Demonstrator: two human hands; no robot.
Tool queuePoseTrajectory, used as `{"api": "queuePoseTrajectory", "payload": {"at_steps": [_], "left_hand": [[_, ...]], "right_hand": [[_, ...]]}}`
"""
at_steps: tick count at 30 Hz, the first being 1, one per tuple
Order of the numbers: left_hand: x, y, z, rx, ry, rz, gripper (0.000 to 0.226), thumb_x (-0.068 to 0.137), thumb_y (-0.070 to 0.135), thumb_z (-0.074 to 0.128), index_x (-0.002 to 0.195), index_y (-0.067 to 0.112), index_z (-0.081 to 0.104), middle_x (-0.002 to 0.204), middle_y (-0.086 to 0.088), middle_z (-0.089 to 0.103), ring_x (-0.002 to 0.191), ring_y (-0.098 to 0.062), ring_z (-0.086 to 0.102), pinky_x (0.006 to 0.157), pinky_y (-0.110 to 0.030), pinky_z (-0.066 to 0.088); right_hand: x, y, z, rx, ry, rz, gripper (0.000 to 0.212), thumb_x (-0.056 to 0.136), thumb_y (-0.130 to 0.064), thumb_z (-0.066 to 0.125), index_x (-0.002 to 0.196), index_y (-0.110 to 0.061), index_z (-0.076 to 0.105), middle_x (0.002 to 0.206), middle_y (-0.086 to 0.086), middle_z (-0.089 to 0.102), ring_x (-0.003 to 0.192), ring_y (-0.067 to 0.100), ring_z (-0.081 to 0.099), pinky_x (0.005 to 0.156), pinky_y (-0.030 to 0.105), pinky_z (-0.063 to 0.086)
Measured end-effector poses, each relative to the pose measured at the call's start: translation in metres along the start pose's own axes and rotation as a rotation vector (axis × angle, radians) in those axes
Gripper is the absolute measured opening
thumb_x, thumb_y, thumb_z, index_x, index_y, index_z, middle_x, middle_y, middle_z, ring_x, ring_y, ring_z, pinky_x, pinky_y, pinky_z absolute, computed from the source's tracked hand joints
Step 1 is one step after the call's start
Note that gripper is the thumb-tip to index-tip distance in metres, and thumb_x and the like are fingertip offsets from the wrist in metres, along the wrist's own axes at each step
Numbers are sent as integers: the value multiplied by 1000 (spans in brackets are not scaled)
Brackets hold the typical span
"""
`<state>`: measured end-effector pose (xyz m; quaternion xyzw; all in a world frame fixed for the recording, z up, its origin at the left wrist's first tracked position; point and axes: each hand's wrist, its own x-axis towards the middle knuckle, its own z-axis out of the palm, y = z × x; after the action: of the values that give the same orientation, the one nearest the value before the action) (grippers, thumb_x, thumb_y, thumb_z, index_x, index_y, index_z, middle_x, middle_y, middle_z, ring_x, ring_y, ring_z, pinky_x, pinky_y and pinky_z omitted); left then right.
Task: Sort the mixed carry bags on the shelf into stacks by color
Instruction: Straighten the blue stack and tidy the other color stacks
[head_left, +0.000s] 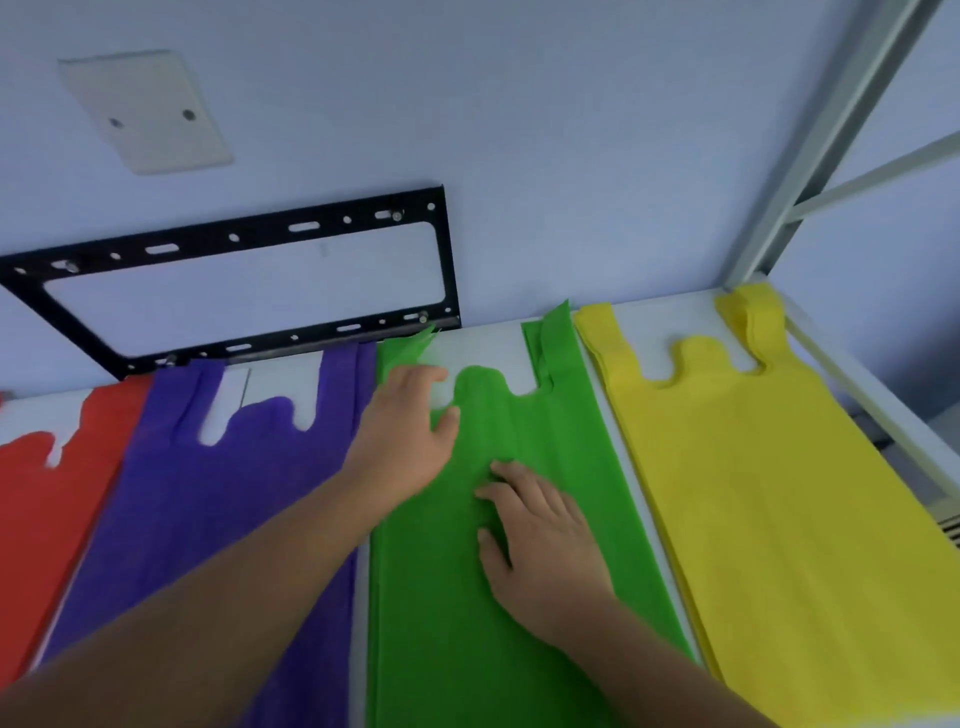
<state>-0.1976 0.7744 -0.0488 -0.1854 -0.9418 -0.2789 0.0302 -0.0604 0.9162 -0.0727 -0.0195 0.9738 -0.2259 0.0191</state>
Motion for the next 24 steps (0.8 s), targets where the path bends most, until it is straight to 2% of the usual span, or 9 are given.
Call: {"api": "queuePoseTrajectory", "payload": {"at_steps": [2, 5, 7, 10, 13, 17, 20, 21, 24], "left_hand": [[-26, 4, 21, 113, -134, 88, 50, 97, 44, 47, 142, 23, 42, 149, -1, 41, 139, -20, 38, 116, -41, 32], [-42, -3, 38, 287, -196, 138, 51, 101, 47, 31, 149, 29, 32, 161, -2, 26, 148, -21, 22, 122, -41, 17], [-37, -1, 30, 311, -224, 132, 52, 99, 47, 36, 148, 30, 34, 158, -1, 29, 146, -22, 27, 121, -42, 21], [-20, 18, 14, 369, -315, 72, 51, 93, 46, 49, 141, 28, 44, 143, 0, 45, 131, -21, 45, 112, -45, 37], [7, 44, 14, 284, -314, -28, 48, 91, 50, 53, 129, 20, 56, 129, -3, 58, 109, -20, 59, 98, -43, 51], [61, 88, 45, -9, -268, -236, 64, 85, 59, 58, 133, 18, 52, 127, -2, 62, 107, -22, 62, 91, -39, 52], [99, 109, 74, -28, -262, -397, 81, 72, 67, 60, 131, 13, 48, 122, -6, 61, 107, -28, 61, 87, -41, 52], [109, 111, 83, -6, -258, -430, 78, 70, 64, 61, 127, 12, 50, 120, -7, 61, 106, -29, 61, 86, -42, 52], [133, 115, 96, -4, -185, -414, 31, 78, 35, 62, 98, 11, 63, 100, -9, 71, 83, -25, 66, 66, -31, 48]], "right_hand": [[1, -1, -1, -15, 3, -3, 46, 94, -41, 36, 139, -32, 38, 154, -10, 30, 146, 10, 20, 118, 32, 5], [2, 1, -6, 5, -33, -20, 47, 92, -39, 43, 139, -31, 40, 156, -9, 30, 146, 12, 21, 121, 35, 8], [2, 8, -17, 23, -33, -18, 42, 91, -38, 48, 133, -30, 50, 154, -7, 35, 144, 14, 27, 122, 40, 18], [0, 33, -39, -54, 84, 67, 37, 92, -36, 48, 127, -27, 56, 146, -5, 46, 137, 15, 37, 116, 36, 27], [0, 58, -51, -118, 22, 121, 47, 92, -41, 47, 136, -25, 49, 149, -3, 40, 139, 19, 33, 115, 39, 29], [-5, 74, -54, -114, -88, 33, 58, 93, -45, 43, 147, -26, 33, 157, -2, 25, 146, 19, 21, 118, 39, 23], [-5, 79, -59, -116, -133, -31, 62, 94, -46, 39, 151, -24, 25, 161, 2, 16, 149, 23, 12, 119, 42, 18], [-5, 82, -60, -110, -150, -50, 63, 95, -46, 39, 151, -23, 23, 162, 3, 13, 149, 23, 10, 120, 42, 15], [-3, 92, -63, -90, -187, -107, 64, 96, -45, 38, 152, -21, 19, 163, 6, 8, 150, 25, 4, 120, 43, 12]]}}
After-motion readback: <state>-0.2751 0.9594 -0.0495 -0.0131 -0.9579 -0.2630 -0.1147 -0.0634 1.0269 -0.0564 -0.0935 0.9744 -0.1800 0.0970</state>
